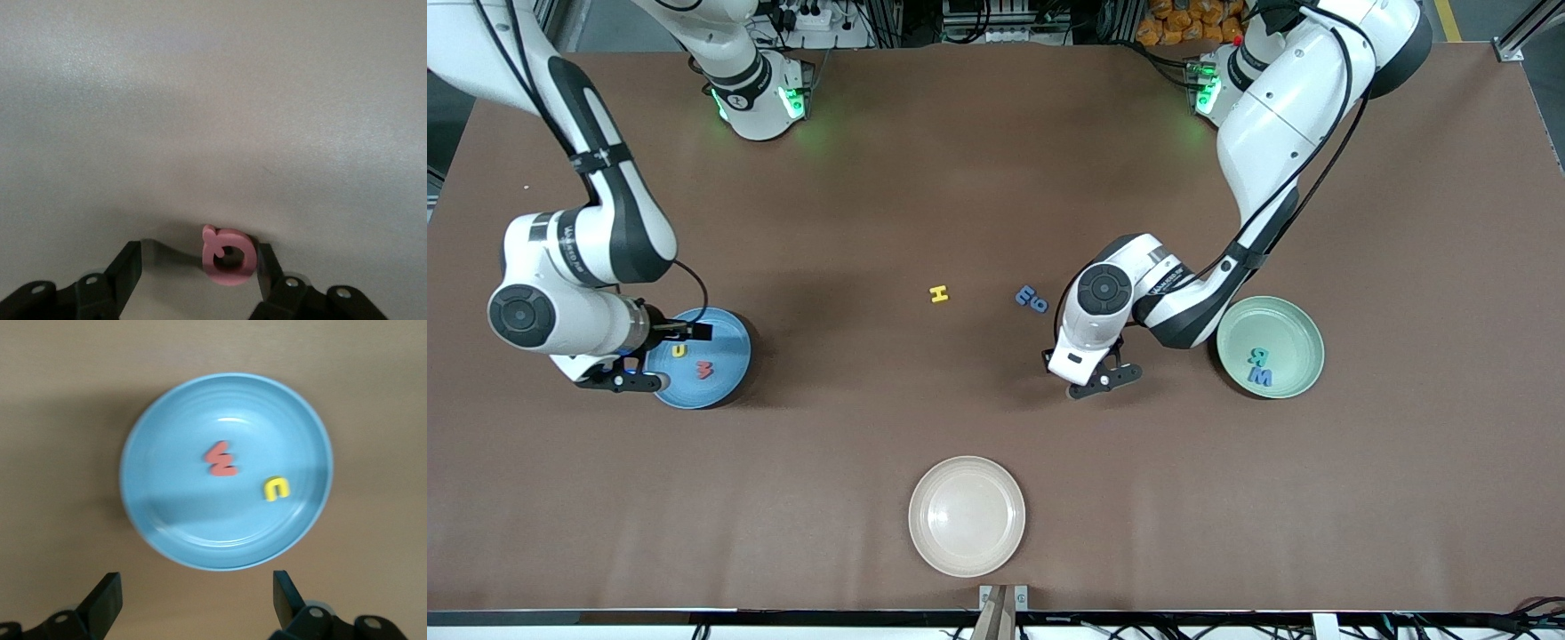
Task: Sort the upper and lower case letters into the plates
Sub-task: 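Grasp the pink a with the left gripper while the right gripper releases u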
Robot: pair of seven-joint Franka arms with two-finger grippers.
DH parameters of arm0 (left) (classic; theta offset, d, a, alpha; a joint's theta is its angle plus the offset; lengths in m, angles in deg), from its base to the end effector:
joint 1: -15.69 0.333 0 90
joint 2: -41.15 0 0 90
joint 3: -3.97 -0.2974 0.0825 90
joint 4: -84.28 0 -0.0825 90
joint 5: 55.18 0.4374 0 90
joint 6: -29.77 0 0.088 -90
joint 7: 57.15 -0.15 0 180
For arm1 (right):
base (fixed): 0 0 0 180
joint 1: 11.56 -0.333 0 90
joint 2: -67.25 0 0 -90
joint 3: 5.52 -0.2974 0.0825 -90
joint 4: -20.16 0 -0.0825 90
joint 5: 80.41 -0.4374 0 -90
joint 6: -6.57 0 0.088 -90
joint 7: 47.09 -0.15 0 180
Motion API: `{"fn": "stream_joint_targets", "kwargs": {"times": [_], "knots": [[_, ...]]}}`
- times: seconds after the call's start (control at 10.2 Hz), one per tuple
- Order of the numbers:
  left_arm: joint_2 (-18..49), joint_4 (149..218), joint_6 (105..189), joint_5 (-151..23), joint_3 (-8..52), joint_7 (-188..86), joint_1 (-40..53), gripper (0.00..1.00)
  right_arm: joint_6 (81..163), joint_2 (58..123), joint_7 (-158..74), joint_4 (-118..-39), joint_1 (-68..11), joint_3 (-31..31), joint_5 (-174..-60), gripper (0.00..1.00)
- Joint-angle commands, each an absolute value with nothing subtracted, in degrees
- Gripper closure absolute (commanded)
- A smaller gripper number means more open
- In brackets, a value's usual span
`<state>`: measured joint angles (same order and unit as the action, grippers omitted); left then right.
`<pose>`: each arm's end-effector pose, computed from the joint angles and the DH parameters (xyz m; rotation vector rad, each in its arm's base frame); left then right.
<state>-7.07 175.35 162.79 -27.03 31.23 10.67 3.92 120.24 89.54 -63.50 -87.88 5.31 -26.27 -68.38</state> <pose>0.5826 -0.4217 0.0859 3.1014 0.4715 0.0175 0.6215 0.0229 0.2020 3.0257 -0.1755 -0.3769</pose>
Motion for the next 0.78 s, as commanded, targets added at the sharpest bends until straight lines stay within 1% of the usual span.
{"fn": "stream_joint_targets", "kwargs": {"times": [0.0,0.2,0.49,0.68], "knots": [[-7.71,174.55,163.45,-25.30,30.87,11.32,3.39,0.23,119.42,88.87,-71.76,-88.03,5.14,-30.29,-69.07,0.00],[-7.71,174.55,163.45,-25.30,30.87,11.32,3.39,0.25,119.07,89.04,-78.45,-87.51,4.17,-32.94,-69.07,0.00],[-8.06,174.55,163.54,-25.30,30.87,11.32,3.39,0.29,119.07,89.31,-82.75,-87.15,0.49,-32.95,-69.24,0.00],[-8.24,174.55,163.62,-25.21,30.87,11.23,3.39,0.34,119.07,89.48,-83.21,-87.15,-1.44,-32.95,-69.51,0.00]]}}
